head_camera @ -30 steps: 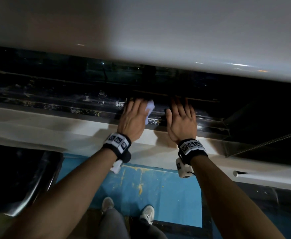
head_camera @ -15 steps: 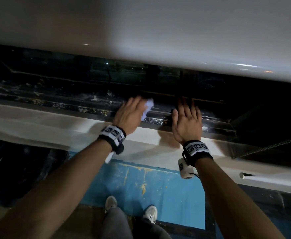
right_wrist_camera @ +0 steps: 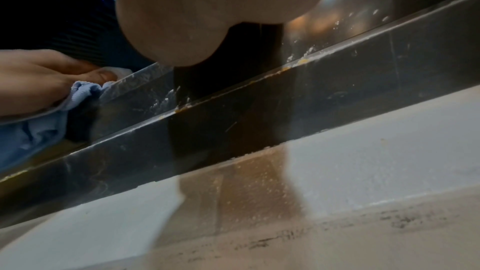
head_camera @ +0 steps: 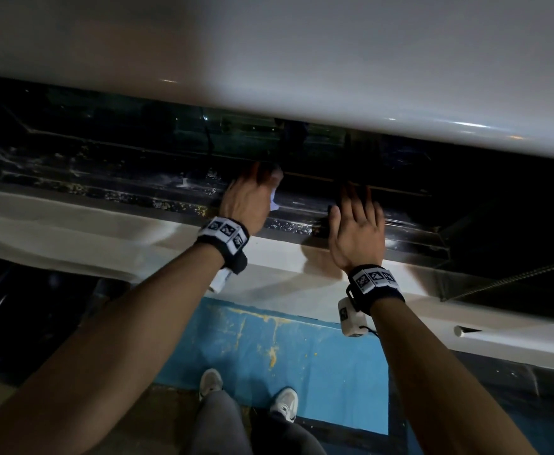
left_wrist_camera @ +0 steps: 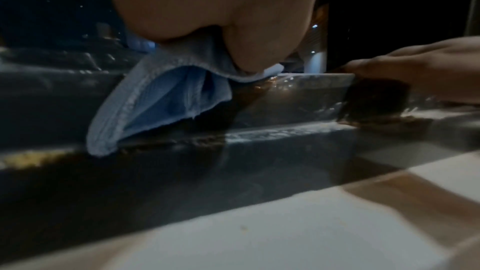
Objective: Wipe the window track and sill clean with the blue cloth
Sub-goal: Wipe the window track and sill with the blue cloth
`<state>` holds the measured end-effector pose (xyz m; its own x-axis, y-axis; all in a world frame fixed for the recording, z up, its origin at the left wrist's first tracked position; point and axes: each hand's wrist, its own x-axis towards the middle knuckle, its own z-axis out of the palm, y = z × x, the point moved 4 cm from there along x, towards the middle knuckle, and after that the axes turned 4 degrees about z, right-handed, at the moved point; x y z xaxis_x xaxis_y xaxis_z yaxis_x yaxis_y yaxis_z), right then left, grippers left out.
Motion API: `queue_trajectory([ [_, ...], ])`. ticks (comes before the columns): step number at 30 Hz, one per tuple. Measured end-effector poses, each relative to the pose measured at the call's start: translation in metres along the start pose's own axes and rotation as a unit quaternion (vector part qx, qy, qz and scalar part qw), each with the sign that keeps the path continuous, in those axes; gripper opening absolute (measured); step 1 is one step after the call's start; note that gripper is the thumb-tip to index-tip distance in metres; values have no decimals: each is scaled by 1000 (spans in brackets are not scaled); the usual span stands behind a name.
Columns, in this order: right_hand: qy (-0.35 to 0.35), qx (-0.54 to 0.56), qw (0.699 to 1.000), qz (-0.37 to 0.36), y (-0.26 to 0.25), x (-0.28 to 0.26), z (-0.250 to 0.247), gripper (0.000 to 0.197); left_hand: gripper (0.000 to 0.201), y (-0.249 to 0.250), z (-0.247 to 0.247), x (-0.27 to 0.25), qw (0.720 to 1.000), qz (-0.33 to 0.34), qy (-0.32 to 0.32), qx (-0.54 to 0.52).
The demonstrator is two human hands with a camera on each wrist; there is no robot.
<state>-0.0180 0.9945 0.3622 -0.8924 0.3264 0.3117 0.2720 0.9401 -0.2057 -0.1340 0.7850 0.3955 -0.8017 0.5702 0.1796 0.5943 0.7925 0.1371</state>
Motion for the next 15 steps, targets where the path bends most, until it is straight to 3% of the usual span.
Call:
queue_trajectory([
  [2,3,2,1000,0,-1,0,-1,56,60,21,6,-15,999,-26,45,-12],
  [4,6,4,1000,-3,1,-2,-1,56,52,36,12,-39,997,22,68,7],
  [6,11,4,1000,-9,2,-4,-2,55,60,24,8,-41,996,70,44,9],
  [11,13,10,1000,-10,3,-4,-2,53,70,-5,1,-11,1000,-3,2,0],
  [13,11,8,1000,-6,2,-4,-1,54,53,12,7,-29,998,-26,51,-3],
  [15,12,9,1000,-5,1,-4,-1,54,37,27,13,-52,997,16,80,13],
])
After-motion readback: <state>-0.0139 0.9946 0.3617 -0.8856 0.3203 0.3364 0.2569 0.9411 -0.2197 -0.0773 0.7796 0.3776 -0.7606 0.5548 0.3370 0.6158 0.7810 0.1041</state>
